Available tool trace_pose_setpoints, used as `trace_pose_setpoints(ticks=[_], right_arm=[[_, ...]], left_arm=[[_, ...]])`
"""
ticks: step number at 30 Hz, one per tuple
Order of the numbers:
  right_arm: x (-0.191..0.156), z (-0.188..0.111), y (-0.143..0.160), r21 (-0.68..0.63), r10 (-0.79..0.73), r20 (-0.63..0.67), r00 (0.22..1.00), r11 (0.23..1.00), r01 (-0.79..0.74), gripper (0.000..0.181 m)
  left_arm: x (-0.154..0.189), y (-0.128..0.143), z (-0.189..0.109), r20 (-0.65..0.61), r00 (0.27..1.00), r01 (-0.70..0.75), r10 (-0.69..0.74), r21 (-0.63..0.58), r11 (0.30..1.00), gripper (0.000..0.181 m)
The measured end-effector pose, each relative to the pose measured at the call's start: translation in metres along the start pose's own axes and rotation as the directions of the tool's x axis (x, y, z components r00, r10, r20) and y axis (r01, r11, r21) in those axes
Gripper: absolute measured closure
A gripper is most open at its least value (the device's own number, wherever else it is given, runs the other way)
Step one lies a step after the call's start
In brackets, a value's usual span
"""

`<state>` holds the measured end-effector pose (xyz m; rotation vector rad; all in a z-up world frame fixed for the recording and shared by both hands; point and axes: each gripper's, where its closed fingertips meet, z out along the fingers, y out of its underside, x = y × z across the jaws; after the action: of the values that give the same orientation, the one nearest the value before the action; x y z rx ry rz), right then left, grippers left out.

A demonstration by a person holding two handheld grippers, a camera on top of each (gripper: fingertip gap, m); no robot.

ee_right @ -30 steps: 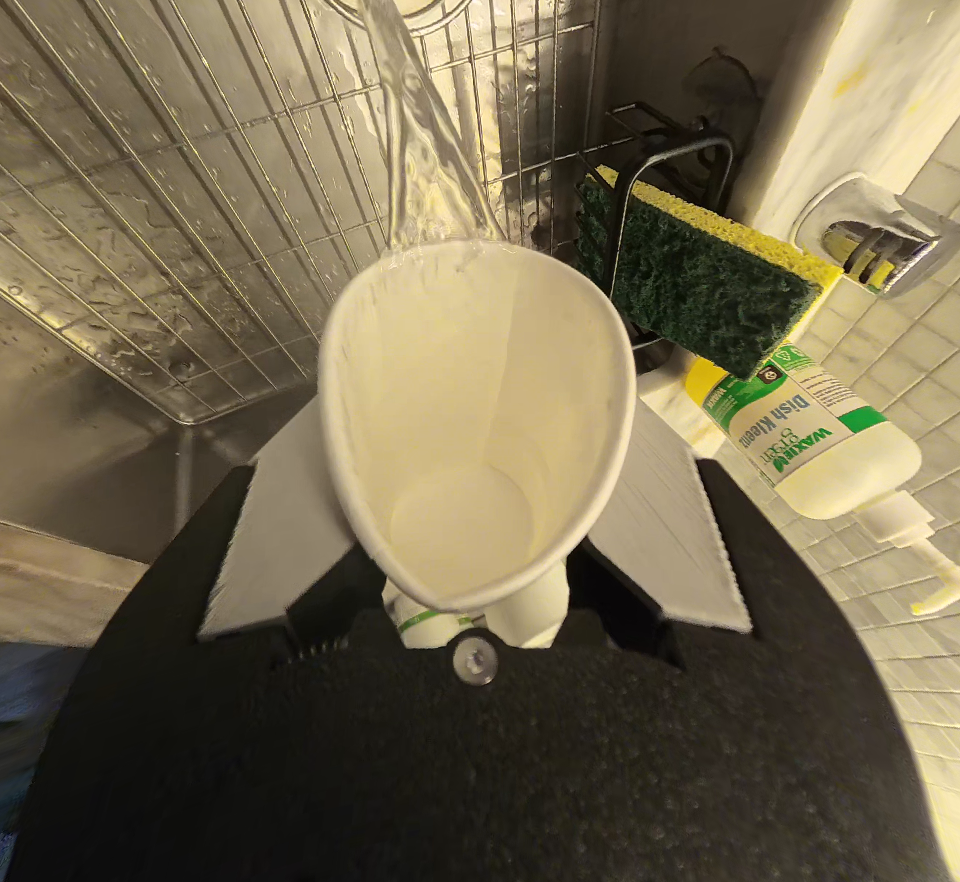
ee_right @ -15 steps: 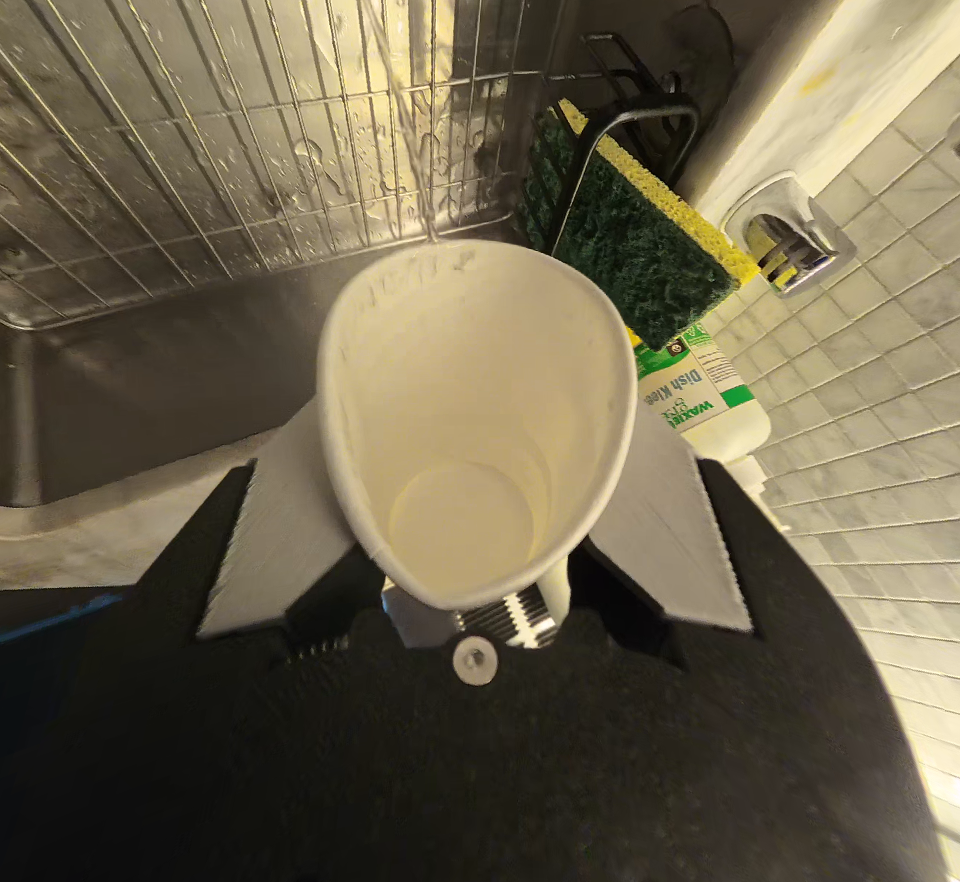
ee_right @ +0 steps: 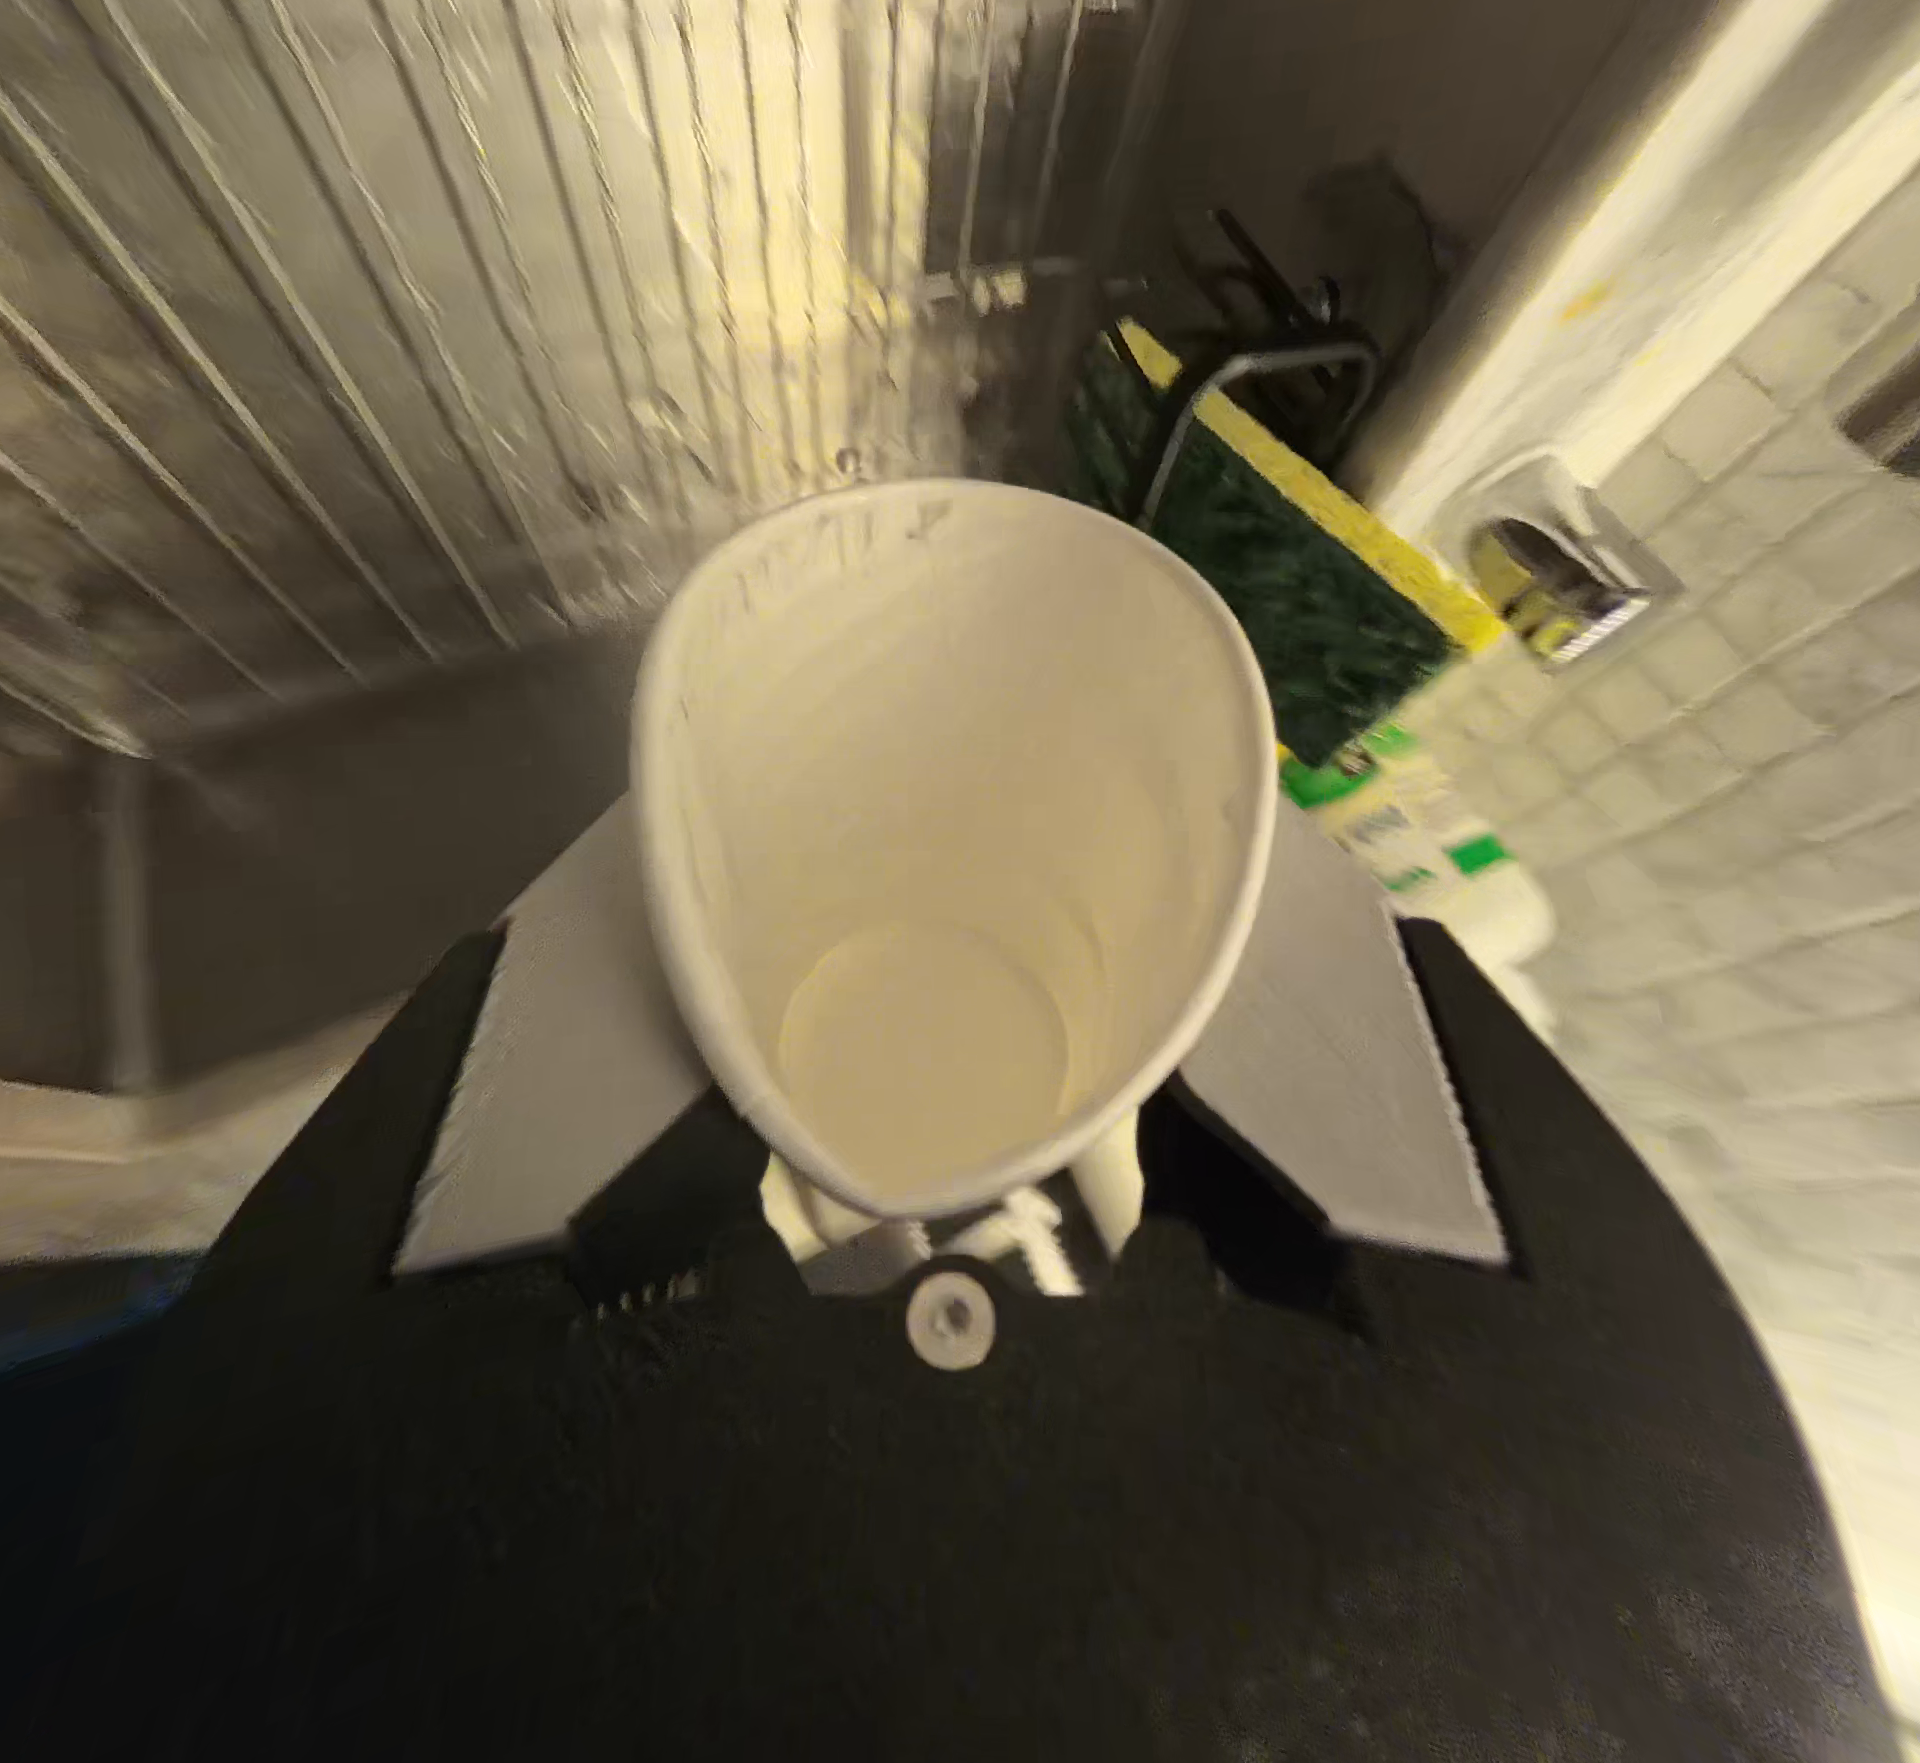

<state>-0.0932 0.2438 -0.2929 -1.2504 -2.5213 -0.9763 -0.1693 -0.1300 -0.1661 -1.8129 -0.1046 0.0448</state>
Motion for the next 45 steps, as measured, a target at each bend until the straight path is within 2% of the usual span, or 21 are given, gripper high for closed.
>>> trace_pose_setpoints(ticks=[1,3,5,6,8,11,13,16,18,21,23,25,28,30,33,39,41,45], right_arm=[[-0.006,-0.003,-0.008,0.074,0.073,0.055,0.996,0.994,-0.077,0.097],[-0.015,-0.014,-0.023,0.224,0.211,0.172,0.962,0.943,-0.246,0.067],[-0.02,-0.029,-0.034,0.354,0.31,0.279,0.909,0.846,-0.398,0.086],[-0.02,-0.039,-0.039,0.415,0.349,0.323,0.88,0.783,-0.463,0.095],[-0.024,-0.06,-0.043,0.509,0.401,0.421,0.814,0.638,-0.577,0.093],[-0.025,-0.094,-0.036,0.614,0.46,0.528,0.714,0.375,-0.695,0.091],[-0.025,-0.113,-0.02,0.661,0.507,0.57,0.647,0.186,-0.727,0.091],[-0.031,-0.121,0.026,0.682,0.609,0.592,0.527,-0.031,-0.73,0.086],[-0.038,-0.114,0.068,0.695,0.702,0.572,0.424,-0.14,-0.705,0.085],[-0.059,-0.088,0.136,0.685,0.809,0.536,0.24,-0.25,-0.685,0.085],[-0.076,-0.064,0.178,0.675,0.857,0.498,0.136,-0.284,-0.681,0.084],[-0.091,-0.037,0.212,0.667,0.889,0.453,0.064,-0.291,-0.686,0.083],[-0.101,0.0,0.249,0.652,0.909,0.416,-0.007,-0.303,-0.695,0.083],[-0.098,0.021,0.263,0.634,0.903,0.428,-0.039,-0.331,-0.699,0.083],[-0.086,0.051,0.268,0.618,0.903,0.426,-0.048,-0.329,-0.714,0.08],[-0.086,0.103,0.241,0.527,0.896,0.444,-0.005,-0.266,-0.807,0.071],[-0.086,0.103,0.238,0.524,0.889,0.458,0.009,-0.262,-0.811,0.06],[-0.091,0.092,0.243,0.542,0.863,0.504,0.035,-0.284,-0.791,0.054]], left_arm=[[0.001,-0.001,0.0,-0.007,1.0,0.001,-0.001,0.0,1.0,0.093],[0.002,-0.002,0.001,-0.026,0.999,0.018,-0.018,0.003,1.0,0.092],[0.004,-0.004,0.004,-0.051,0.998,0.042,-0.042,0.005,0.999,0.092],[0.006,-0.006,0.006,-0.065,0.997,0.053,-0.053,0.007,0.999,0.092],[0.009,-0.009,0.01,-0.095,0.993,0.07,-0.069,0.006,0.998,0.092],[0.016,-0.013,0.021,-0.14,0.988,0.07,-0.07,0.001,0.998,0.092],[0.023,-0.017,0.029,-0.171,0.984,0.057,-0.057,-0.004,0.998,0.092],[0.037,-0.023,0.041,-0.223,0.974,0.036,-0.037,-0.009,0.999,0.093],[0.048,-0.027,0.05,-0.255,0.967,0.019,-0.022,-0.014,1.0,0.093],[0.067,-0.032,0.062,-0.297,0.955,-0.011,0.004,-0.023,1.0,0.093],[0.081,-0.035,0.071,-0.321,0.947,-0.032,0.02,-0.032,0.999,0.093],[0.095,-0.038,0.081,-0.341,0.939,-0.052,0.035,-0.041,0.998,0.093],[0.117,-0.044,0.097,-0.359,0.932,-0.071,0.048,-0.053,0.996,0.093],[0.132,-0.051,0.108,-0.362,0.931,-0.071,0.047,-0.053,0.996,0.094],[0.153,-0.057,0.124,-0.359,0.932,-0.074,0.048,-0.06,0.995,0.093],[0.187,-0.065,0.147,-0.334,0.941,-0.07,0.043,-0.071,0.995,0.093],[0.194,-0.066,0.152,-0.323,0.945,-0.073,0.045,-0.076,0.994,0.093],[0.201,-0.063,0.161,-0.304,0.952,-0.065,0.035,-0.091,0.994,0.094]])
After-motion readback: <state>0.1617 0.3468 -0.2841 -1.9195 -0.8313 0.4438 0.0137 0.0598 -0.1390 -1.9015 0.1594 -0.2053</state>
